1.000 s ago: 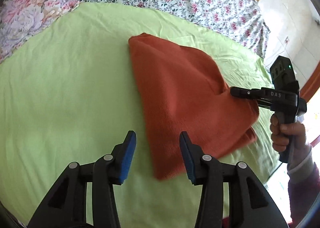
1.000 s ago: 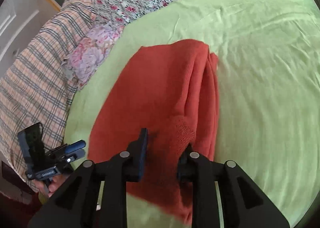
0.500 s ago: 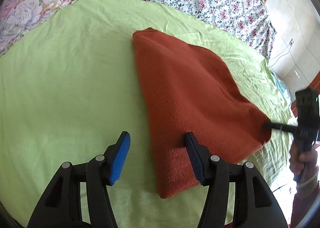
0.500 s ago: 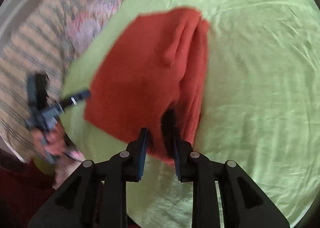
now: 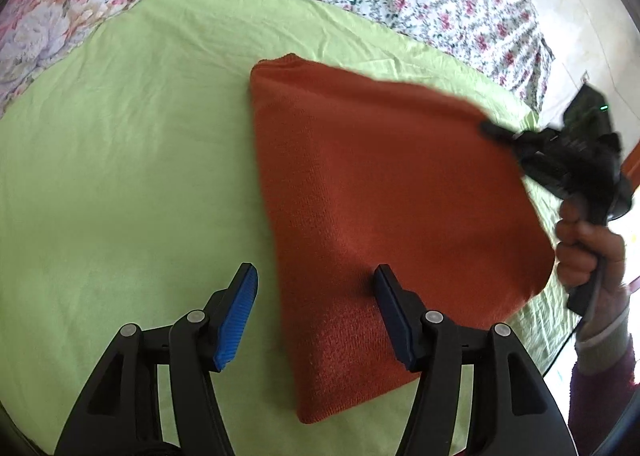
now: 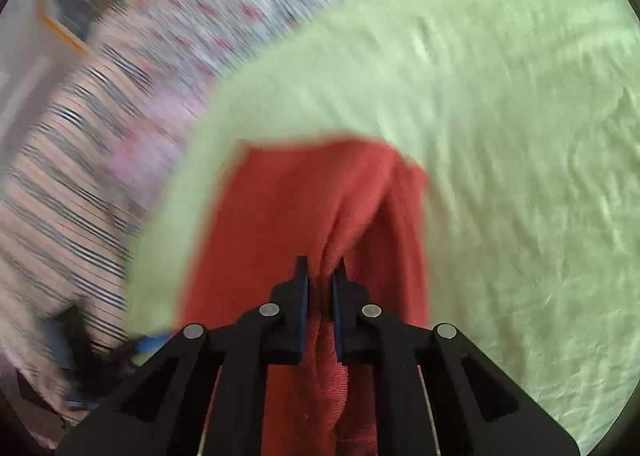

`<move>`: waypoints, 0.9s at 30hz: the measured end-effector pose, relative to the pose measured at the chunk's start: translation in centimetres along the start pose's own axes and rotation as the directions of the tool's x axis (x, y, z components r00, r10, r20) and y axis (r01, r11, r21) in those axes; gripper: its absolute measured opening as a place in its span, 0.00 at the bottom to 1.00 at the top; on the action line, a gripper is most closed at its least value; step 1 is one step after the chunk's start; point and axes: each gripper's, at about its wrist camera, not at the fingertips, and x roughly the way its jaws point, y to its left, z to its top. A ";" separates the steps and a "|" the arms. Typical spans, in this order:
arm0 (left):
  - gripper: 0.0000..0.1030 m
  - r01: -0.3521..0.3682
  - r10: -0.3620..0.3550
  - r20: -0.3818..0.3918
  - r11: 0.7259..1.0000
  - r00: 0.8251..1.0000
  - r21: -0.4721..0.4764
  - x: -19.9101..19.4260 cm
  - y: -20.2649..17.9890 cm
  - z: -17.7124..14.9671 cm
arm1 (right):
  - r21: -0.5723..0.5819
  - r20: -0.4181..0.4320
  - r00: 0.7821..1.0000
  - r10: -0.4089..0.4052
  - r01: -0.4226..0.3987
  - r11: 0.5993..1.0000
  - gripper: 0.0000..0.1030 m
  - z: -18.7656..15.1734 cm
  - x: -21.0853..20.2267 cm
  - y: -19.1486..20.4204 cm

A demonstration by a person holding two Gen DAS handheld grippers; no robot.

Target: Fold small clothes

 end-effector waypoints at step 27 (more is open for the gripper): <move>0.52 0.093 -0.099 0.111 0.994 0.989 0.055 -2.8 -2.9 0.4 | -0.120 0.018 0.995 -0.099 0.100 0.988 0.18 -7.0 -4.7 2.5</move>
